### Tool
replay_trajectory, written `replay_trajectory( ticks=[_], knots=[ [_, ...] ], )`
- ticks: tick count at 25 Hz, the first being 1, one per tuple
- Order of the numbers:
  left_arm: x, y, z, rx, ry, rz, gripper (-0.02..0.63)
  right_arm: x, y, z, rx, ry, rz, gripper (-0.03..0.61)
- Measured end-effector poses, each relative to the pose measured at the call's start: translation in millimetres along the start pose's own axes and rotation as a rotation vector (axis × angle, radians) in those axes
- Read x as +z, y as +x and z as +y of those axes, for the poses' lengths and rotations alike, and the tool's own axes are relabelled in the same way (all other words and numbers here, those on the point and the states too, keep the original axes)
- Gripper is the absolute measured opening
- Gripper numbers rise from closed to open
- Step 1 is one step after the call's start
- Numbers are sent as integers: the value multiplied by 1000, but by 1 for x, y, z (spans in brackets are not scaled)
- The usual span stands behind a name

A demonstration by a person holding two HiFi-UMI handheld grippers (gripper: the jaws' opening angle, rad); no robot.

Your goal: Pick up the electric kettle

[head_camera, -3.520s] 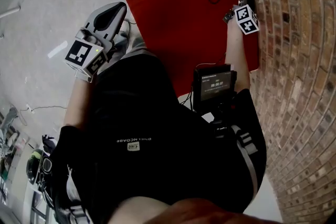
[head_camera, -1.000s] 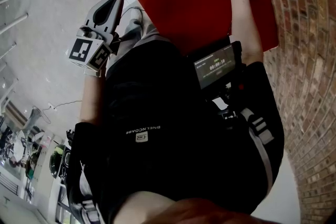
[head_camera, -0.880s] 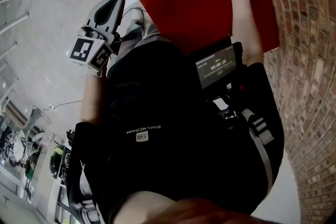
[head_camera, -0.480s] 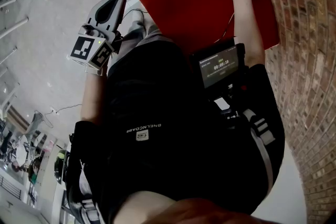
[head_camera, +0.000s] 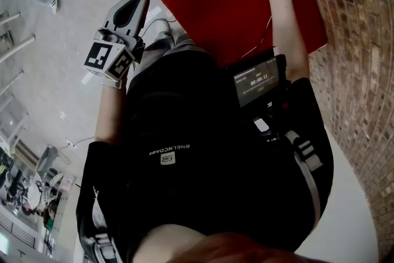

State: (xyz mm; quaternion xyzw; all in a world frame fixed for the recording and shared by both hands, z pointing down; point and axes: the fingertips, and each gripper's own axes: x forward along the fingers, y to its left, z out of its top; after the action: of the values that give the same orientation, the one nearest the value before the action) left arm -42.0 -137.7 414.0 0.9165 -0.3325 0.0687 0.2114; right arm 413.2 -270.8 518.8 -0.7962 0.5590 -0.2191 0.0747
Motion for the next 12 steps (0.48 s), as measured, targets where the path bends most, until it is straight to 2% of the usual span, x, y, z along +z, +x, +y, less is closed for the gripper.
replay_trajectory(
  ticks=[12],
  knots=[
    [21, 4, 2, -116, 20, -34, 6, 43, -65, 46, 64, 63, -46, 83]
  ],
)
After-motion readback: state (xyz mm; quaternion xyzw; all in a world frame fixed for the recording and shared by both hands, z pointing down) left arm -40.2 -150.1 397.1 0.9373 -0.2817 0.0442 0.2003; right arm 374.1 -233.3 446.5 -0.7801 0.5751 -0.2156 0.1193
